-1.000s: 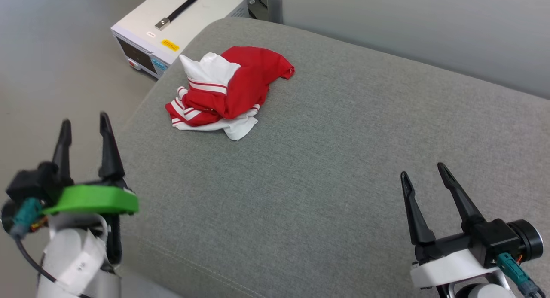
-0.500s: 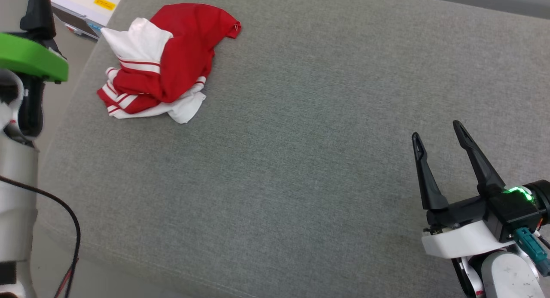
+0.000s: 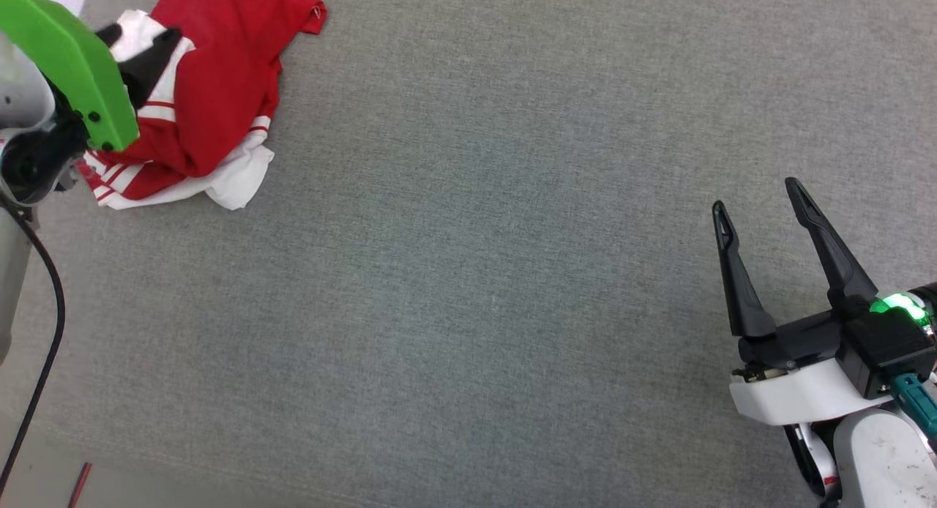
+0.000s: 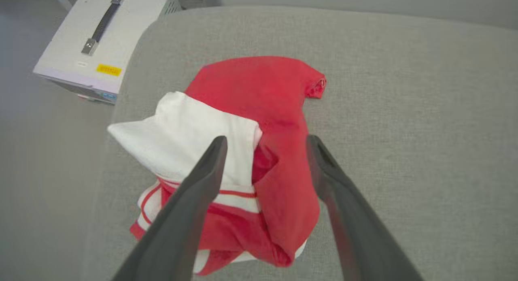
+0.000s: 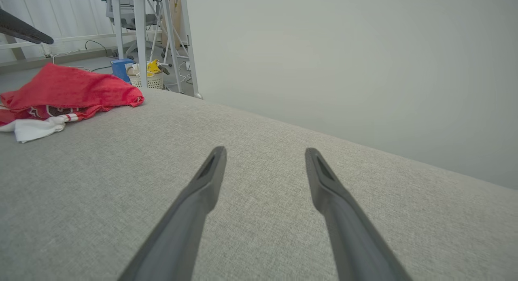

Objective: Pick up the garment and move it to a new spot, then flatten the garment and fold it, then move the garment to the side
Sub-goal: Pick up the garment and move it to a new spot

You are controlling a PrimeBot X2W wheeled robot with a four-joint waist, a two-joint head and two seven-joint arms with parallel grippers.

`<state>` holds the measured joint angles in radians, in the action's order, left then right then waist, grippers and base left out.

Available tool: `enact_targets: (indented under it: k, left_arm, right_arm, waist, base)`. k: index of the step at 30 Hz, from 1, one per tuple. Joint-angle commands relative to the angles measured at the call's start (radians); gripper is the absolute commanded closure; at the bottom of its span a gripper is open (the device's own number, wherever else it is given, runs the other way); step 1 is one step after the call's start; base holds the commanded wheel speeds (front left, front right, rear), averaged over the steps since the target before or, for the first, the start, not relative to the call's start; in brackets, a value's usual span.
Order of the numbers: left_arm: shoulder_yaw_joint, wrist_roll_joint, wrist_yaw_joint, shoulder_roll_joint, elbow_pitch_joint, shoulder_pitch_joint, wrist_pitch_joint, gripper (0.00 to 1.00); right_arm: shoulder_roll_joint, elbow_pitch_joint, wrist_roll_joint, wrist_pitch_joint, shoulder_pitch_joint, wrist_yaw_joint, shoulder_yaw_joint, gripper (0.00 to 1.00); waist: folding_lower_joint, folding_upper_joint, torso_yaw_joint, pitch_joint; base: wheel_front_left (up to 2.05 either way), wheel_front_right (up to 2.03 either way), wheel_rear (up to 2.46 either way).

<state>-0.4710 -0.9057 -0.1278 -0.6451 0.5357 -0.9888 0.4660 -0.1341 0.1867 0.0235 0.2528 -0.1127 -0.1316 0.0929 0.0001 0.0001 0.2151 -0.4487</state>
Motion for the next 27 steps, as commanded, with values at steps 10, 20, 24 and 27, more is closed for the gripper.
enact_targets:
  k: [10,20,24,27]
  left_arm:
    - [-0.181,-0.001,-0.003,-0.039,0.078,0.012,0.227,0.00]
    - [-0.291,-0.015,-0.003,-0.011,0.144,0.027,0.199,1.00]
    - [-0.310,-0.011,-0.003,-0.047,0.140,-0.012,0.119,1.00]
    - [-0.324,-0.019,-0.003,-0.076,0.115,-0.044,0.055,1.00]
  right_arm:
    - [-0.018,0.017,0.002,0.009,-0.044,0.001,-0.002,0.00]
    - [-0.009,0.001,-0.004,0.009,-0.053,0.001,0.001,0.00]
    - [0.000,-0.010,-0.012,0.009,-0.052,0.001,0.006,0.00]
    - [0.011,-0.021,-0.018,0.009,-0.043,0.001,0.014,0.00]
  waist:
    - [-0.0001,-0.0001,-0.051,-0.071]
    - [-0.0001,-0.0001,-0.057,-0.076]
    - [-0.0001,-0.0001,-0.047,-0.037]
    - [-0.0001,-0.0001,-0.039,0.009]
  base:
    - [0.00,0.00,0.00]
    - [0.00,0.00,0.00]
    - [0.00,0.00,0.00]
    - [0.00,0.00,0.00]
